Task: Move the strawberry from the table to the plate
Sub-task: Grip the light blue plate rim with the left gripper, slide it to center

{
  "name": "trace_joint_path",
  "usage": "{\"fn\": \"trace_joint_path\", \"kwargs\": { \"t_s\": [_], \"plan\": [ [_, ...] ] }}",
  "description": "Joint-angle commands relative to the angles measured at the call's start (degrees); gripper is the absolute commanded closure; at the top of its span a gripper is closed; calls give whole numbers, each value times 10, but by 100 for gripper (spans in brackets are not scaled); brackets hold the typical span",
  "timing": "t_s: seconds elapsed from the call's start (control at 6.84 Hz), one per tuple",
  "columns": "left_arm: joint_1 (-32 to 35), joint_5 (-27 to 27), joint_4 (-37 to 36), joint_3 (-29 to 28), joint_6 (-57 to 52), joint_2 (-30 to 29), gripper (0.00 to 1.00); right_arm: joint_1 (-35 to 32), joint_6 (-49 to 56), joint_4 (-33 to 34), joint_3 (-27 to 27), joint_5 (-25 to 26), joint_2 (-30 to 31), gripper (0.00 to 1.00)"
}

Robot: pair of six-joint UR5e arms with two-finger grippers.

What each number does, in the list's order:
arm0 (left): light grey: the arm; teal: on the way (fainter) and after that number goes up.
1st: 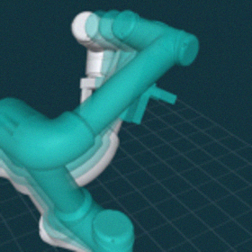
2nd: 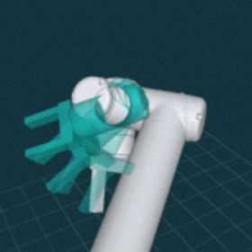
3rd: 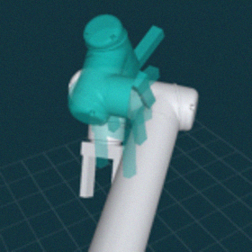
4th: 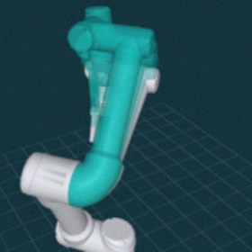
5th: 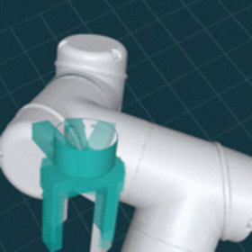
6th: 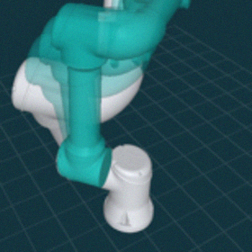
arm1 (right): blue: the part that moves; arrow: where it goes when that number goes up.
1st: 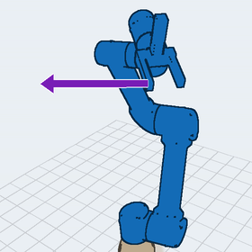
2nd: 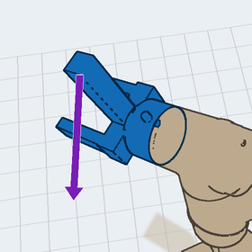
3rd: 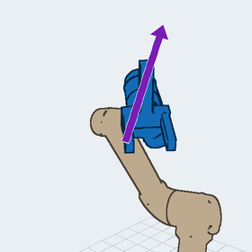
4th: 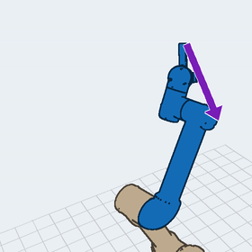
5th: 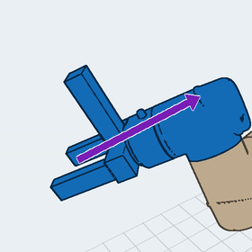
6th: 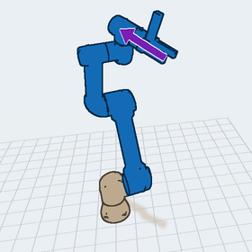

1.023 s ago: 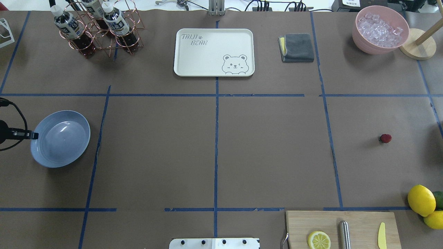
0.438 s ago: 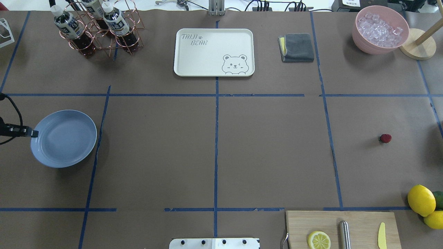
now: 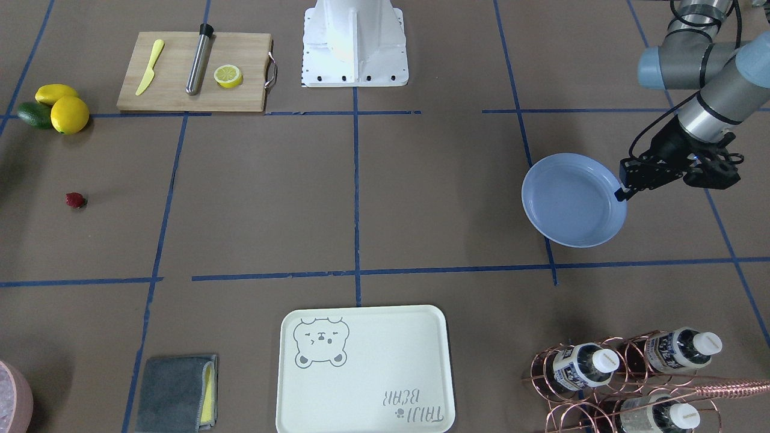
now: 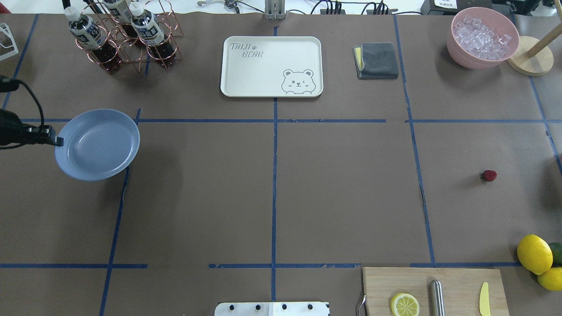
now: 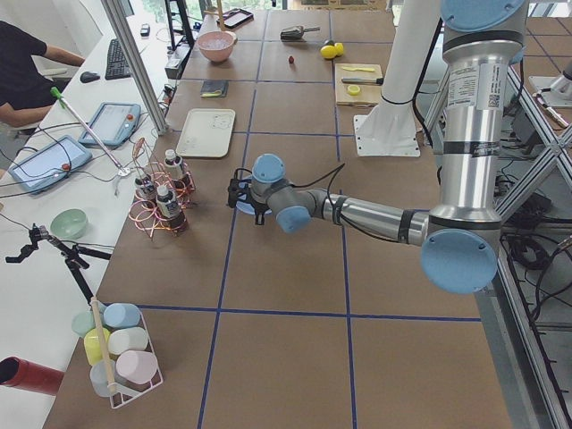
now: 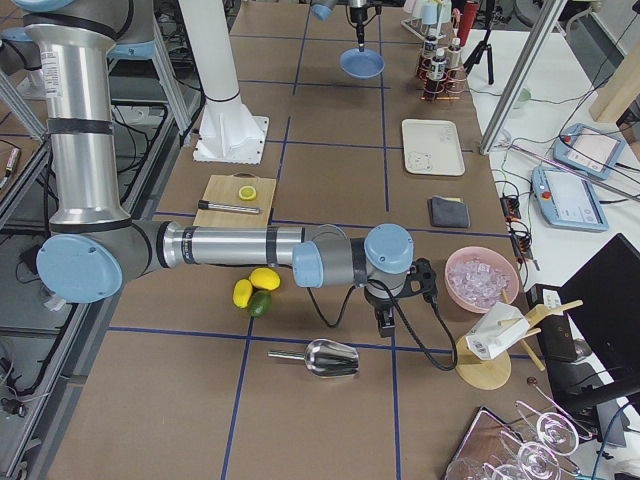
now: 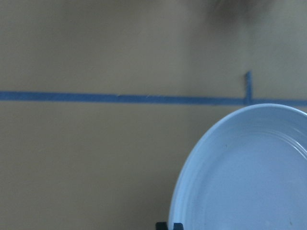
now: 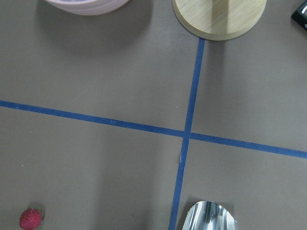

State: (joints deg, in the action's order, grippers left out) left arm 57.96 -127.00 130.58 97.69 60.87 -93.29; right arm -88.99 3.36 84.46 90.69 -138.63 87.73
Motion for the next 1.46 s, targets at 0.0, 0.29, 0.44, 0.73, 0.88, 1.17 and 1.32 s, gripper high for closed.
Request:
{"fn": "trace_joint_path", "kwargs": {
  "t_s": [0.0,0.29,0.44,0.73,0.88,1.17,1.32],
  "plan": [
    [-35,1,-31,9,149,-88,100,41,1,0,1,5,-7,0],
    [-126,62,-79,10,267,-179,100,45,-59,0,-3,14,-12,0],
    [-172,109,-100,10,304,-207,100,45,-118,-10,7,13,-13,0],
    [-272,227,-103,7,358,-225,100,48,-149,-39,10,11,-12,0],
    [-295,255,-106,7,359,-230,100,50,-155,-40,12,9,-13,0],
    [-334,287,-120,2,359,-240,100,52,-175,-40,22,5,-13,0],
    [-344,293,-120,-1,359,-240,100,54,-176,-40,22,5,-12,0]
  ]
}}
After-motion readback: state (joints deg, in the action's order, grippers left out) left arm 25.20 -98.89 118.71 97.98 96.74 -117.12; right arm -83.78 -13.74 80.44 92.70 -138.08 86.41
